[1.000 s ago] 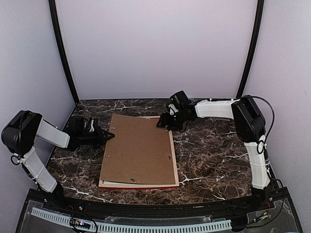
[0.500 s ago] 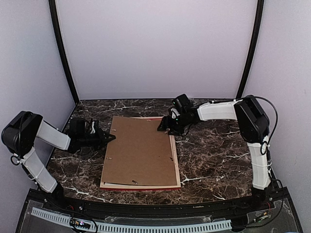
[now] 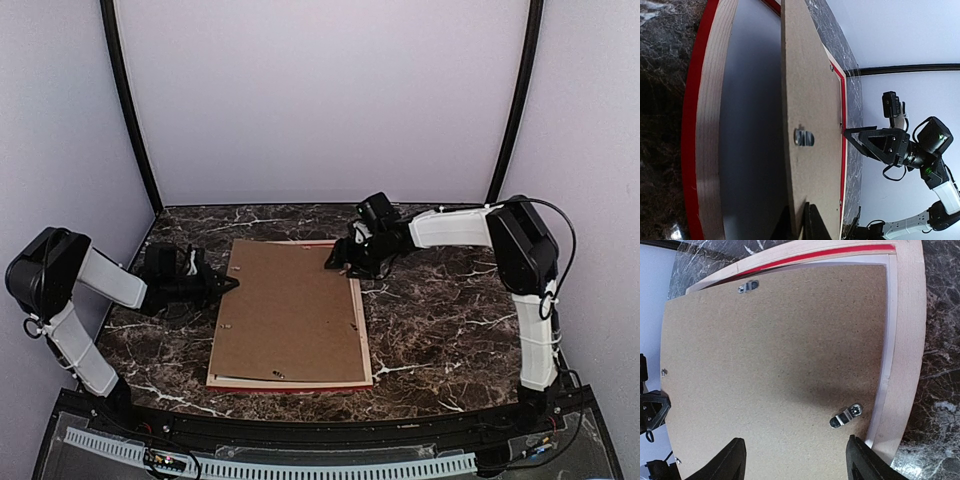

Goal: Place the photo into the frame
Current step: Adjust the backboard.

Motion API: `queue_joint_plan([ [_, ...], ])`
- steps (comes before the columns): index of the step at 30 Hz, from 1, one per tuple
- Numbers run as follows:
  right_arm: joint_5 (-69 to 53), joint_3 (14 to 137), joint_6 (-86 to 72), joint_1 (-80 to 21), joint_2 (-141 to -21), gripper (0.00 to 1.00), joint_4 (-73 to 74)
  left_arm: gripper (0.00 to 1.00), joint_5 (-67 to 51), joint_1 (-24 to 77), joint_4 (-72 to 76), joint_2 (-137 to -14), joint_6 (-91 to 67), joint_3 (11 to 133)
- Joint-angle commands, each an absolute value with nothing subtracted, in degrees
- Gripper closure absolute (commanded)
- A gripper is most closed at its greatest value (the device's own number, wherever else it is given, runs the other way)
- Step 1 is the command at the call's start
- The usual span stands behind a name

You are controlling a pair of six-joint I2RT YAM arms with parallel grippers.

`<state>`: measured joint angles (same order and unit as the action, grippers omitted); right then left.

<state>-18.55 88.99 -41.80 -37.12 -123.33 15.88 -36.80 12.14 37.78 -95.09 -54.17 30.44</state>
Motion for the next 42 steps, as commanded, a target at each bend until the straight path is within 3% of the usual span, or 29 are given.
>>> queue_joint_plan([
  [1, -17.29, 88.71, -39.25, -37.38, -118.26, 0.3, 15.52, 0.96, -29.88, 12.52, 34.01, -97.65, -49.49, 31.3],
  [16, -8.01, 82.58, -35.98, -37.17, -112.84, 0.29, 19.57, 0.94, -31.05, 13.18, 33.53, -101.04, -48.07, 33.0],
  [29, -10.2, 77.13, -35.95, -37.17, -115.77, 0.3, 15.45, 1.0, -30.18, 13.8, 35.01, -101.61, -46.77, 33.26],
  [42, -11.07, 76.21, -35.0, -37.17, -117.87, 0.39, 14.59, 1.0, -30.57, 13.8, 40.92, -102.93, -49.23, 33.6],
])
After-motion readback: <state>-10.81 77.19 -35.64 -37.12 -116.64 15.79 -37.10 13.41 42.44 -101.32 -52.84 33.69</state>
